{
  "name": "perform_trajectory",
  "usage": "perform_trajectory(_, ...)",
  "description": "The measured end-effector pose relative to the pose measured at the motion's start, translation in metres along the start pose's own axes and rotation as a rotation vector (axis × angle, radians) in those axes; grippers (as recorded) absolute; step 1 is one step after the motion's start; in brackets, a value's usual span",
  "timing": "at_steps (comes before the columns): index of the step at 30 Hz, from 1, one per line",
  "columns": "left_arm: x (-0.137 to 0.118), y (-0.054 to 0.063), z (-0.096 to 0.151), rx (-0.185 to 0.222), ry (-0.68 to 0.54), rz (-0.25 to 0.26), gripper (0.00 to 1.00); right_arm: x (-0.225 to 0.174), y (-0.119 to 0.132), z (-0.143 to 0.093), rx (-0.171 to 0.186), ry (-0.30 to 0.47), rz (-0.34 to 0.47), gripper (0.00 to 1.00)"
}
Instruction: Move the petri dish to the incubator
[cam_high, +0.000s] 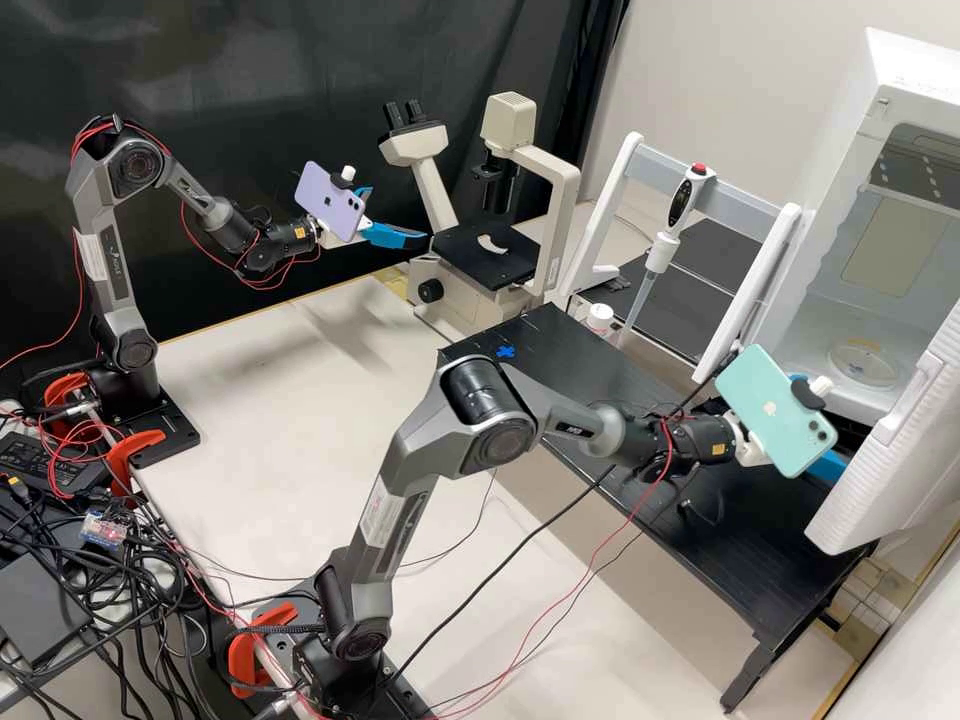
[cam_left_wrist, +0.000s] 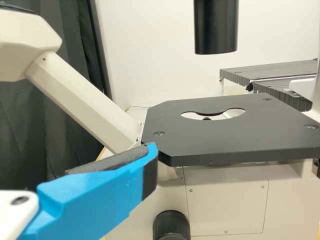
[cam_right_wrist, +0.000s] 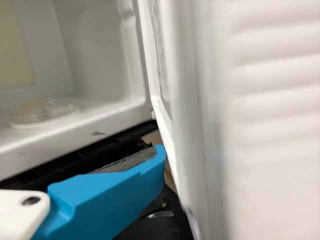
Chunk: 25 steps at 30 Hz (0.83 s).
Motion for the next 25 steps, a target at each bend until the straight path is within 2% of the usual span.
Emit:
perform_trajectory(6,0.000,0.000,0.000,0.000,0.000,0.000,1.00,-0.052,0.008,-0.009,0.022,0.146,0.031,1.00)
perform_trajectory(13,0.000,0.000,0.000,0.000,0.000,0.000,1.00,-0.105,0.002,-0.008,0.023,0.233,0.024,1.00)
perform_trajectory(15,0.000,0.000,0.000,0.000,0.000,0.000,1.00,-0.119,-0.002,-0.010,0.033,0.269,0.030,1.00)
perform_trajectory(19,0.000,0.000,0.000,0.000,0.000,0.000,1.00,-0.152,-0.016,-0.012,0.049,0.342,-0.007,1.00)
perform_trajectory(25,0.000,0.000,0.000,0.000,0.000,0.000,1.00,-0.187,-0.033,-0.013,0.061,0.391,-0.108,1.00)
